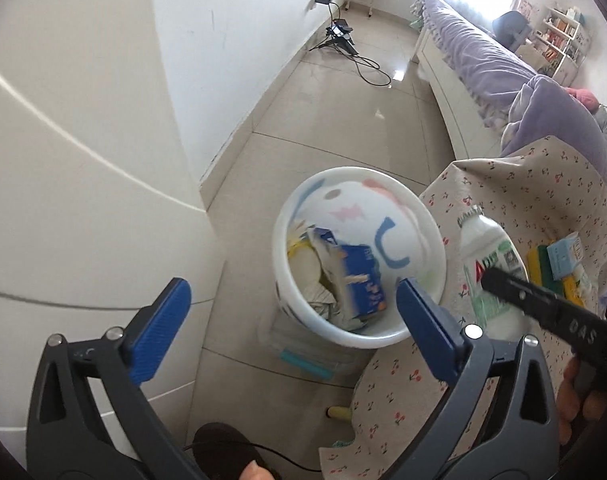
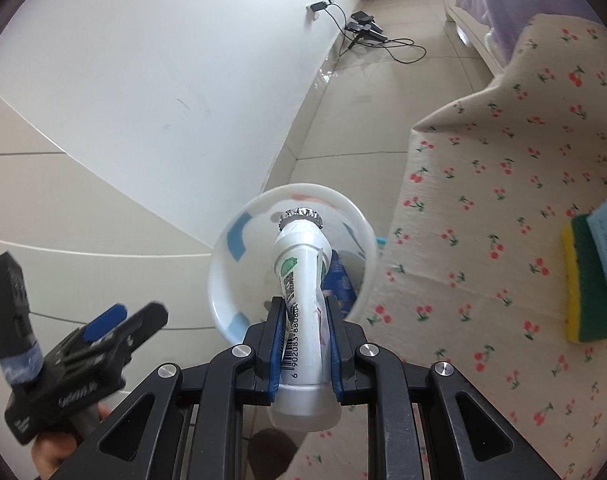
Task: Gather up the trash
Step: 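Open the left gripper over the wastebasket while the right drops the AD bottle in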
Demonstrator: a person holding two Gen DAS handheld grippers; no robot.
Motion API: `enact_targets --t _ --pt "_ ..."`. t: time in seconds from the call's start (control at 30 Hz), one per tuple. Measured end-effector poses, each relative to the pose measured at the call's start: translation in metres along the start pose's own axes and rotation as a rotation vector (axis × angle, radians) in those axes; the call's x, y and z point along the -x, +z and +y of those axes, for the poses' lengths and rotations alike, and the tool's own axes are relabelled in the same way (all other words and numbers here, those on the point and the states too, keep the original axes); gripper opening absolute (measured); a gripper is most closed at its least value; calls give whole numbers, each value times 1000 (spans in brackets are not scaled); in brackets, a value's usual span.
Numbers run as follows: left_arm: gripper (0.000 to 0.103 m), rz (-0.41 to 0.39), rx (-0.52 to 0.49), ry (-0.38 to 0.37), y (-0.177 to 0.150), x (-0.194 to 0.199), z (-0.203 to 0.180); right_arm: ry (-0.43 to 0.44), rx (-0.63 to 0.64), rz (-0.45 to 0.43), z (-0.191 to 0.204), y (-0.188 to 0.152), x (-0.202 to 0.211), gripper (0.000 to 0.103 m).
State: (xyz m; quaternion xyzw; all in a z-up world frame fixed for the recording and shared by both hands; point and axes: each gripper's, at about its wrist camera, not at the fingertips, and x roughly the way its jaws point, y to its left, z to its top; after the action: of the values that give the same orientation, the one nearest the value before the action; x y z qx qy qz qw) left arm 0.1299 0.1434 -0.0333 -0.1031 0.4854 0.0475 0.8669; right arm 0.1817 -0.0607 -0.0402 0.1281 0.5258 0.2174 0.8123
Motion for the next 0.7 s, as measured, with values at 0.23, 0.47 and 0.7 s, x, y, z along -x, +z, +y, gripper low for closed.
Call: enact_targets --t 0.23,0.47,0.7 --pt "102 8 19 -11 -5 7 6 33 14 -32 9 10 -10 20" --pt "102 -2 25 -9 -6 12 6 -25 41 -81 11 14 -2 79" --pt "102 2 31 -29 -8 12 2 -41 7 -103 1 13 17 80"
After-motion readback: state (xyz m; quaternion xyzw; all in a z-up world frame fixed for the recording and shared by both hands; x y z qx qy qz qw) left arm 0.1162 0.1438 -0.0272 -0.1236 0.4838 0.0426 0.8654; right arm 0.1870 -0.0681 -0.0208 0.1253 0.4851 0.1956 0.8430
